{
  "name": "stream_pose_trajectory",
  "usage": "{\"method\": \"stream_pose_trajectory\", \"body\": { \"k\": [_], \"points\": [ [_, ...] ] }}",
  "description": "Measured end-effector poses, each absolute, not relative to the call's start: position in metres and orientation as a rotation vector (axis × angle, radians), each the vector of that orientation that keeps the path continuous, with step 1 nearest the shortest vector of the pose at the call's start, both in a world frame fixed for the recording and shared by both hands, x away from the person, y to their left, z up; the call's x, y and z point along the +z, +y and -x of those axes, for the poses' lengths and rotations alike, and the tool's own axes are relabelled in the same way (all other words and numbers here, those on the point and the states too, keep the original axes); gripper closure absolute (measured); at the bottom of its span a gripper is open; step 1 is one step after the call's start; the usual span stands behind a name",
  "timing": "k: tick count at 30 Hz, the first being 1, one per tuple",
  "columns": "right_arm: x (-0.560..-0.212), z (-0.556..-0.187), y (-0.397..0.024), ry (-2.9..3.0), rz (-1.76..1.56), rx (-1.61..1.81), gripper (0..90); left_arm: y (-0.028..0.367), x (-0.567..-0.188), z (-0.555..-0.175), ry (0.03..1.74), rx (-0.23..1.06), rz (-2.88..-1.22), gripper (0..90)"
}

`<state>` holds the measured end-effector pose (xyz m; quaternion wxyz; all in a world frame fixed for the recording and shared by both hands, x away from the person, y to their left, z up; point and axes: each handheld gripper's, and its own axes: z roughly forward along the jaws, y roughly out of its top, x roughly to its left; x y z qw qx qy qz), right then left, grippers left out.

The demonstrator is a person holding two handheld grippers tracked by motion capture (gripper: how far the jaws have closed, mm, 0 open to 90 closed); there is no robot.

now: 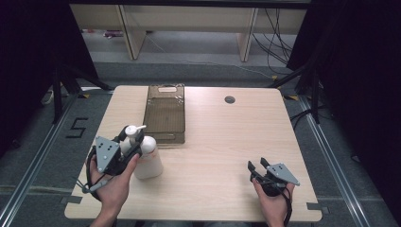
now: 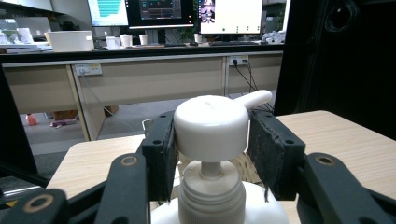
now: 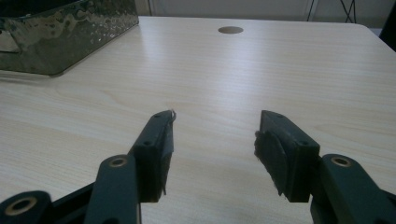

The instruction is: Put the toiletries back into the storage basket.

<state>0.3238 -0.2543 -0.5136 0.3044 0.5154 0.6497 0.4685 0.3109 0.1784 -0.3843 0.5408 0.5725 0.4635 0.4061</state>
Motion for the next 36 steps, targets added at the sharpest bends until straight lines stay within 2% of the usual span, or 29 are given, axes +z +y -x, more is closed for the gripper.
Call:
{"method": "stream_pose_trajectory", "body": {
  "k": [6, 36],
  "points": [
    [-0.513, -0.324, -0.256, 1.734, -1.341, 1.220, 46.4, 0.180, -0.384, -0.311, 1.103, 0.965, -1.359, 57.9],
    [-0.513, -0.325, -0.256, 1.726, -1.344, 1.215, 46.3, 0.178, -0.365, -0.314, 1.044, 0.918, -1.364, 59.1]
  ]
}}
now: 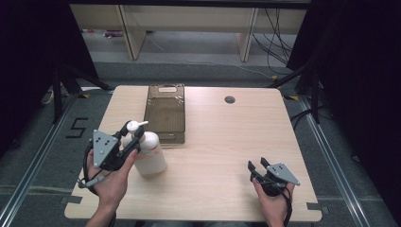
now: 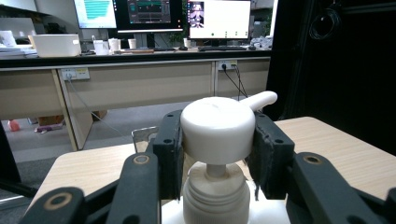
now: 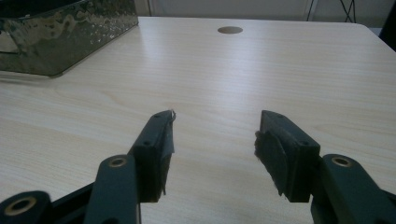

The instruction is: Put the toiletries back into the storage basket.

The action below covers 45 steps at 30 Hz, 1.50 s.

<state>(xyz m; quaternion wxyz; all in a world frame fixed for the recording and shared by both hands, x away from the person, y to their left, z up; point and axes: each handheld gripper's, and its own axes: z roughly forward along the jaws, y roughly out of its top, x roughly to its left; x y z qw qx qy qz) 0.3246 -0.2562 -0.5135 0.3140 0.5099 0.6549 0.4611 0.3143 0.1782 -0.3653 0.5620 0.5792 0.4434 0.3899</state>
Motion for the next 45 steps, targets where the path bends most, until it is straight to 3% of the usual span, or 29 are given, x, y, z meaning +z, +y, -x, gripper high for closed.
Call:
{"method": "stream_pose_trajectory", "body": {
  "k": [45],
  "points": [
    [-0.513, -0.324, -0.255, 1.724, -1.364, 1.226, 46.3, 0.173, -0.324, -0.337, 0.965, 0.961, -1.340, 59.1]
  ]
}}
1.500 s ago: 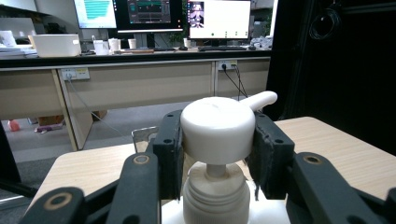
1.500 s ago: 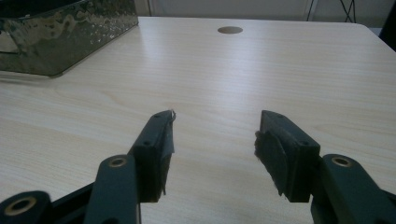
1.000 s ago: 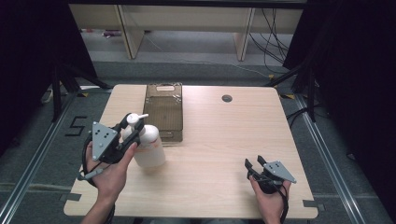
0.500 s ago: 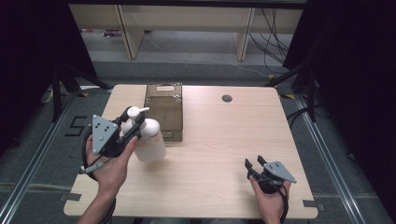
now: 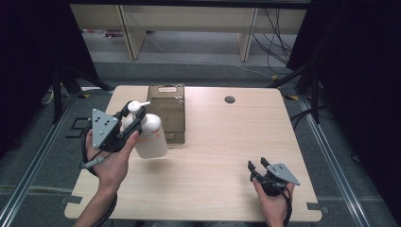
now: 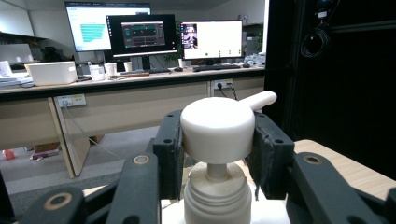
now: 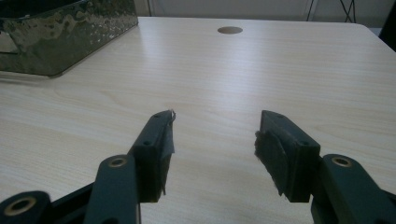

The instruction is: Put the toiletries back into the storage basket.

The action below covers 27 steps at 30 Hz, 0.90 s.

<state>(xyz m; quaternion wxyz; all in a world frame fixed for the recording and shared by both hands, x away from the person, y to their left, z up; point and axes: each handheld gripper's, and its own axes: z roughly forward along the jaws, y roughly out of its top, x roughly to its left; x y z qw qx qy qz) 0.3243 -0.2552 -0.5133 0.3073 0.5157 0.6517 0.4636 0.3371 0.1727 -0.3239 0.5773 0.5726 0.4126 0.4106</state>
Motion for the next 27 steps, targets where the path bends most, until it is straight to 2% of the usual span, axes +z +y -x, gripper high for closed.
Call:
{"method": "stream_pose_trajectory", "body": {
  "k": [27],
  "points": [
    [-0.513, -0.326, -0.257, 1.733, -1.335, 1.223, 46.2, 0.174, -0.304, -0.356, 0.935, 0.975, -1.323, 59.0]
  ]
}}
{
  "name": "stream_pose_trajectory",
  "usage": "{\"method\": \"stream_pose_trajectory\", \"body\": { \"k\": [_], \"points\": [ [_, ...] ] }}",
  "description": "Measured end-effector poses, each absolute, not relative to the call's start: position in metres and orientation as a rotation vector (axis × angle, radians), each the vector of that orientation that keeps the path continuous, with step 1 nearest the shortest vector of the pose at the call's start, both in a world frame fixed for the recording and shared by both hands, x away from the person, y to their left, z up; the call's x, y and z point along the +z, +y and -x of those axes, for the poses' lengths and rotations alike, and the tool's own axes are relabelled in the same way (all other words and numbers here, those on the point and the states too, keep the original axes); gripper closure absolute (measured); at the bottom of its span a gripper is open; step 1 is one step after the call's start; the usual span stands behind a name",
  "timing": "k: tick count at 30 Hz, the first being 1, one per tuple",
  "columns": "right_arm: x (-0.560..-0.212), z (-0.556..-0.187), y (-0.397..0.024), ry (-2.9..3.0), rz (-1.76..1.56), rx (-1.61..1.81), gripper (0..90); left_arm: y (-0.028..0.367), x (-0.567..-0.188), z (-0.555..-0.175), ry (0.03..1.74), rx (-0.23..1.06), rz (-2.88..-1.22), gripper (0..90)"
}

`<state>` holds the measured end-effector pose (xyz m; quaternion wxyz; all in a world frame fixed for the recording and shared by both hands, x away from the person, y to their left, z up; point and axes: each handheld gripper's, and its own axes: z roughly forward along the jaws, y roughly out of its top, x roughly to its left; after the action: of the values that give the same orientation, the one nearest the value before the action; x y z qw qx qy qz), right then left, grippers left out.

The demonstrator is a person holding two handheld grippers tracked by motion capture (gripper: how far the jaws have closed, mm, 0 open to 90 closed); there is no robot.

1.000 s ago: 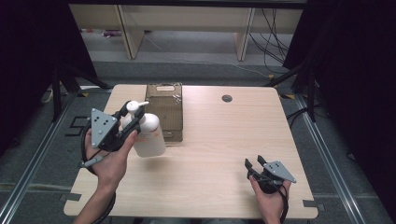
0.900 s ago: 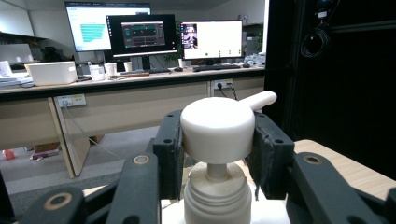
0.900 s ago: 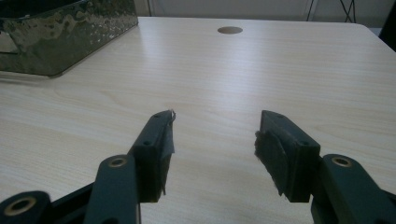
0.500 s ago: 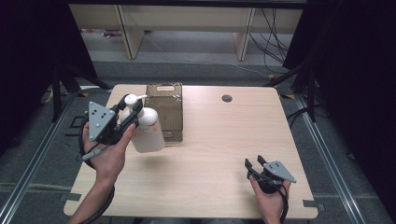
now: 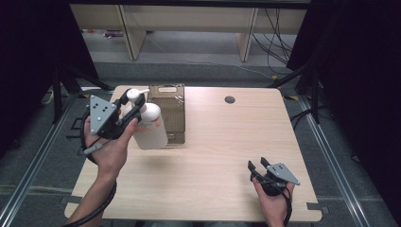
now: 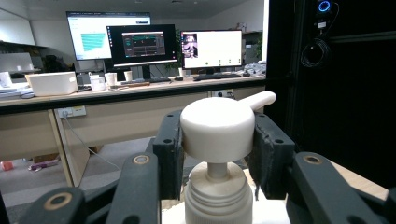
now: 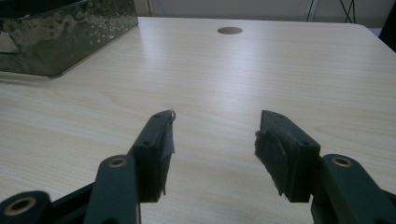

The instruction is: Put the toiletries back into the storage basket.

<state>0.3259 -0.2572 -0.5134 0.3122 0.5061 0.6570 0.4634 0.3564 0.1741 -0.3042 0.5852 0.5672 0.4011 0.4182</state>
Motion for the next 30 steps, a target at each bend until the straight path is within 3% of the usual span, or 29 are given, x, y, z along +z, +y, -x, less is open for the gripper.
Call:
{"method": "stream_pose_trajectory", "body": {
  "k": [30],
  "points": [
    [-0.514, -0.327, -0.256, 1.732, -1.322, 1.243, 46.1, 0.179, -0.289, -0.386, 0.949, 0.996, -1.298, 59.0]
  ]
}}
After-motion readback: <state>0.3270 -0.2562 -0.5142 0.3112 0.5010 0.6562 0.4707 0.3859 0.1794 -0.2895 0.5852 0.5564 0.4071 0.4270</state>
